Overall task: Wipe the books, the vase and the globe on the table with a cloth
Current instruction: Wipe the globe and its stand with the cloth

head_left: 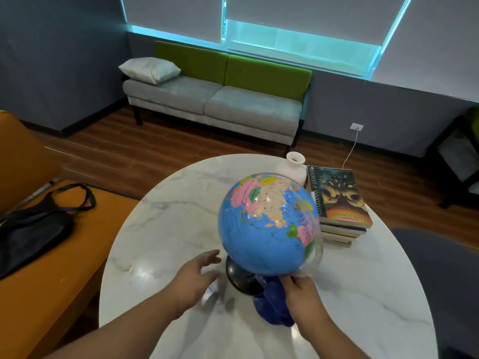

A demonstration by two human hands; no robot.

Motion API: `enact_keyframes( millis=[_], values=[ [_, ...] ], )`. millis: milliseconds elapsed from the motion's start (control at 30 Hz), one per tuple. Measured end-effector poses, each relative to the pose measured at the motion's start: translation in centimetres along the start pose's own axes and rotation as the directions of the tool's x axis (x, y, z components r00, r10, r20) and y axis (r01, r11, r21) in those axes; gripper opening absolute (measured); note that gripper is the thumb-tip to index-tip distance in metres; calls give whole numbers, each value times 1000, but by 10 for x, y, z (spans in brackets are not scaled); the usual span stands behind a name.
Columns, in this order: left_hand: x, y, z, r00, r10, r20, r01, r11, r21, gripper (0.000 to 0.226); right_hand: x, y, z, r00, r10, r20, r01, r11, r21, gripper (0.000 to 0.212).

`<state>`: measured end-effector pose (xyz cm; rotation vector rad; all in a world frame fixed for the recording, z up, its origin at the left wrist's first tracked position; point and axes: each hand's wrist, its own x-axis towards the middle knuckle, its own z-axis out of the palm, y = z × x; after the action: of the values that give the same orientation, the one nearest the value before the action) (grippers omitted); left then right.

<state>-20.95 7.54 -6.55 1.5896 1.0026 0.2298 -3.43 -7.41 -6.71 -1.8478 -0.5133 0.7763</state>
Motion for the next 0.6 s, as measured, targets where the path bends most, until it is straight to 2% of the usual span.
enact_keyframes(
  millis=[133, 200, 300, 400, 500, 600],
  values=[
    [9, 17, -2, 998, 46, -33, -47, 999, -18, 34, 12, -14, -8, 983, 90, 158, -79, 994, -80, 17],
    [14, 23, -2, 1000, 27, 0, -27, 995, -99, 37, 13, -25, -8, 965, 111, 237, -80, 988, -134, 19],
    [16, 27, -6, 999, -10, 42, 20, 972, -235, 40, 19, -38, -7, 953, 135, 270, -77, 973, -216, 20],
    [17, 30, -8, 1000, 1, -3, -2, 940, -340, 21, 22, -48, -5, 942, 156, 296, -76, 961, -265, 18],
    [18, 34, -7, 999, -30, -30, 14, 901, -433, 29, 23, -50, -2, 934, 167, 316, -71, 953, -295, 18],
    [23, 34, -8, 994, -76, -73, 24, 835, -550, 28, 24, -54, 0, 926, 154, 346, -37, 946, -322, 20]
  ],
)
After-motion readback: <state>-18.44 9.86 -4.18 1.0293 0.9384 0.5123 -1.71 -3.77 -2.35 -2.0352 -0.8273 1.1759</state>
